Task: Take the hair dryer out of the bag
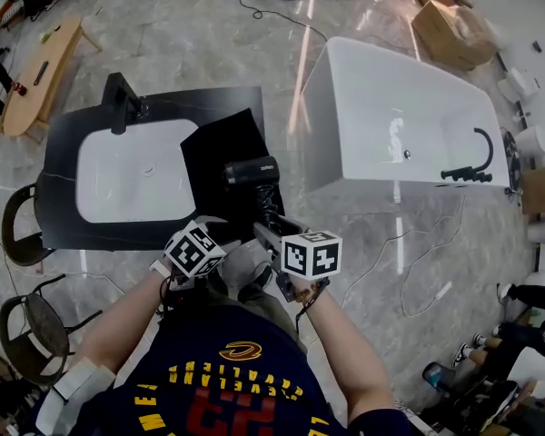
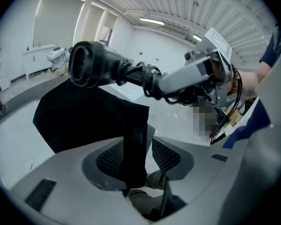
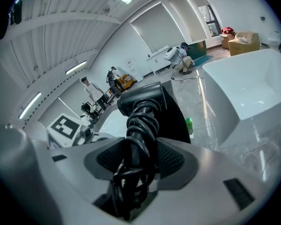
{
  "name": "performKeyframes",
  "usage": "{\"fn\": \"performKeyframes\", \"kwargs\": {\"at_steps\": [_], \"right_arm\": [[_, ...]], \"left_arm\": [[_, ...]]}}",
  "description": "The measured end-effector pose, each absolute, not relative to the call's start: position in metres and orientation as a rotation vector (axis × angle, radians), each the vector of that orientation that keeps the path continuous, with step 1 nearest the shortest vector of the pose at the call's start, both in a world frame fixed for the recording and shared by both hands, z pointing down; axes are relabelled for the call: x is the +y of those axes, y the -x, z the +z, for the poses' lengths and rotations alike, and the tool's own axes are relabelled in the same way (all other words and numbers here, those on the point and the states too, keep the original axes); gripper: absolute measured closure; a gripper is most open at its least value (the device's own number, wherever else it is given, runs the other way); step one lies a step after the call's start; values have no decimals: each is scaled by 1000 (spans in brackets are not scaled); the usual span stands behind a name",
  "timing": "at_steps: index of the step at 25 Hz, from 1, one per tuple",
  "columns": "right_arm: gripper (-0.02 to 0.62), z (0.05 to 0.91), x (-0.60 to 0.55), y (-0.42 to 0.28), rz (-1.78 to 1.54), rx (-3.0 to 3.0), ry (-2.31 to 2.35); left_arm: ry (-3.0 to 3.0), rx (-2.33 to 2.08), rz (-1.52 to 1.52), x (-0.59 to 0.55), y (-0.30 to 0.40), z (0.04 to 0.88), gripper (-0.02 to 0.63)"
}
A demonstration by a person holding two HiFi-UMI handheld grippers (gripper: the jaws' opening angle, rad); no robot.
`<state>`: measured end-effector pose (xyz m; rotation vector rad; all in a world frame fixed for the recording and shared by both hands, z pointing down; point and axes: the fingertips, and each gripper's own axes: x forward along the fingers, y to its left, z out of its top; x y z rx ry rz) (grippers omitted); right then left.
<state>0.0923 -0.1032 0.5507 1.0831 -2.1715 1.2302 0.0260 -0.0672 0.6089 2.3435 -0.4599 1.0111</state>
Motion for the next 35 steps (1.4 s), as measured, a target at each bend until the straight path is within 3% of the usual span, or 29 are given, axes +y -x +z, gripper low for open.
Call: {"fn": "performKeyframes", "kwargs": {"at_steps": [15,35], "right_arm": [[383,610,-182,-49,1150,-2039,-1127],[382,661,-197,-33,1041,-2005,-1133]], "left_arm": [[-2266,-708,688,-73,48,565,439],[-2241,-838,624,-89,90,559,439]]}}
